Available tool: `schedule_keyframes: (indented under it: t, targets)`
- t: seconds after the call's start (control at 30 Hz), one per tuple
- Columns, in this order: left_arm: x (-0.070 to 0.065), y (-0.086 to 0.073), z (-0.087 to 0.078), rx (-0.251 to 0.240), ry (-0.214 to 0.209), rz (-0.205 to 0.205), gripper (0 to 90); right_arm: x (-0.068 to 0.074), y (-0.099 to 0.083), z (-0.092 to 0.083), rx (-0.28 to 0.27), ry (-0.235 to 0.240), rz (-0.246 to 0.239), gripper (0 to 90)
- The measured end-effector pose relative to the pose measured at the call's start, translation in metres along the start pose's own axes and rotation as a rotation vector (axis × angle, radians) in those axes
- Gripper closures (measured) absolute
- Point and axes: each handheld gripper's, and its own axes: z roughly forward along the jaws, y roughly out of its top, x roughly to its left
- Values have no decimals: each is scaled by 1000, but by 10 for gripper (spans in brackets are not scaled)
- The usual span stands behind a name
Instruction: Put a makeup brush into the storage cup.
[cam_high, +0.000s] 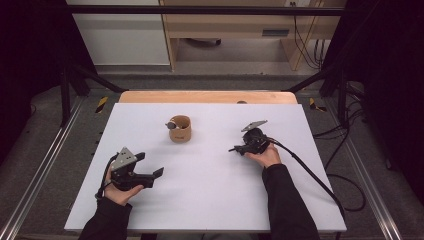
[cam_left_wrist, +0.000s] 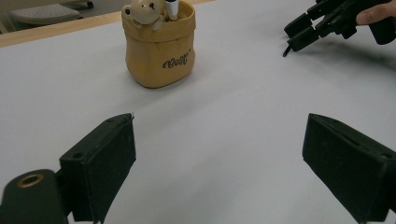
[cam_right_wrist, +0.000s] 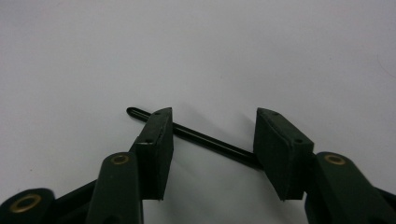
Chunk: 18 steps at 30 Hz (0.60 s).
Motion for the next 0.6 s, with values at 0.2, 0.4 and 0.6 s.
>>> schedule_keyframes:
  t: [0.2, 0.4, 0.6]
  targets:
    - [0, 0, 0, 0, 0, 0, 89, 0, 0, -2, 15, 1, -3, 589]
    - [0, 0, 0, 1, -1, 1, 89, 1, 1, -5, 32, 8, -3, 668]
    - [0, 0, 0, 2, -2, 2, 89, 2, 1, -5, 32, 15, -12, 746]
